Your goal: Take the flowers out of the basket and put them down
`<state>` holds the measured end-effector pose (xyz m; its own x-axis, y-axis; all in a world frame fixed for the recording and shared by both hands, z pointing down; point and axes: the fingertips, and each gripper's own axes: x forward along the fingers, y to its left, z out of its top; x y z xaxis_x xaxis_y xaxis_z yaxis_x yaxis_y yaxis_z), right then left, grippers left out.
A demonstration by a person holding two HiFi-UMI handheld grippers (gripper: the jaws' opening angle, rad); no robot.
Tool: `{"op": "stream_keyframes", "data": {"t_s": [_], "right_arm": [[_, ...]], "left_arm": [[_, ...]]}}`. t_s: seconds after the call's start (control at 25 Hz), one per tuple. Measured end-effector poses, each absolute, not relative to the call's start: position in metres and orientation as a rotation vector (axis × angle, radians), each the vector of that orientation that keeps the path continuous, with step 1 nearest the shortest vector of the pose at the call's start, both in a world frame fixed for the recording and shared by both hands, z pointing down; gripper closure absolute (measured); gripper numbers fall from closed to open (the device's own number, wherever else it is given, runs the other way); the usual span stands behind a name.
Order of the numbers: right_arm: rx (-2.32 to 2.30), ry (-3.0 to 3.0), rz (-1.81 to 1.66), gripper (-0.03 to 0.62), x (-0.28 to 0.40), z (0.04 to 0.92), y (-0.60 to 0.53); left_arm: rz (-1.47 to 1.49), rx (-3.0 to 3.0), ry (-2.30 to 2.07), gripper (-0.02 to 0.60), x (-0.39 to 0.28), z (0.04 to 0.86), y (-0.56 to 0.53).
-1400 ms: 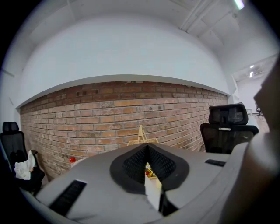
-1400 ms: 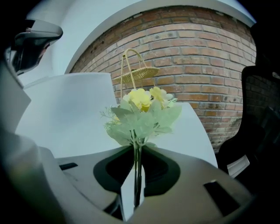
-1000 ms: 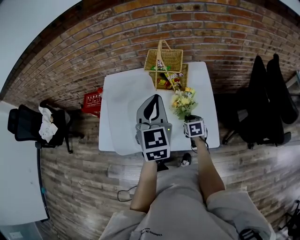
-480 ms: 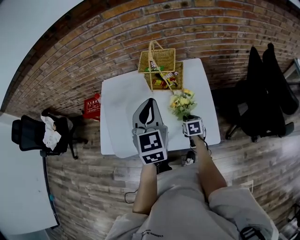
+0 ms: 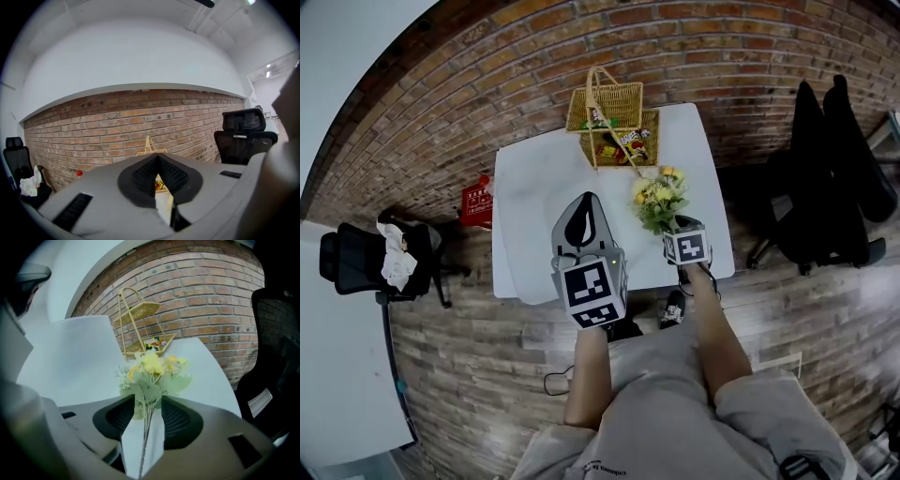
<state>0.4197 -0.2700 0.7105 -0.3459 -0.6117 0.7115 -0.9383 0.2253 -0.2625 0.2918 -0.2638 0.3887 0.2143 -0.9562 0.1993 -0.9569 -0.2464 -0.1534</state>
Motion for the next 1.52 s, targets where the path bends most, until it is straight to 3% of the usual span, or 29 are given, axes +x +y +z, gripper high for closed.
{"op": "stream_keyframes", "data": {"t_s": [0.32,0.64,0.8,1.52], "right_arm": [[1.493,-2.209,0.783,0.388,0.438,0.634,-0.287],[1.598,-2.403,0.839,0.396,0.449,0.570,-0.268],[1.733,-2.395,0.756,0.482,0.462,0.546,-0.245],[1.715,-2.204,0.475,0.591,0.478,0.532,-0.126]], "left_arm": [[0.400,2.445,-1.902,0.557,0.292,0.393,-0.251],[0.386,2.463,-1.869,0.557,0.291,0.384,-0.223],[0.384,2.445,-1.854,0.557,0.285,0.393,-0.196],[0.400,2.363,-1.721,0.557,0.311,0.460,-0.093]]}}
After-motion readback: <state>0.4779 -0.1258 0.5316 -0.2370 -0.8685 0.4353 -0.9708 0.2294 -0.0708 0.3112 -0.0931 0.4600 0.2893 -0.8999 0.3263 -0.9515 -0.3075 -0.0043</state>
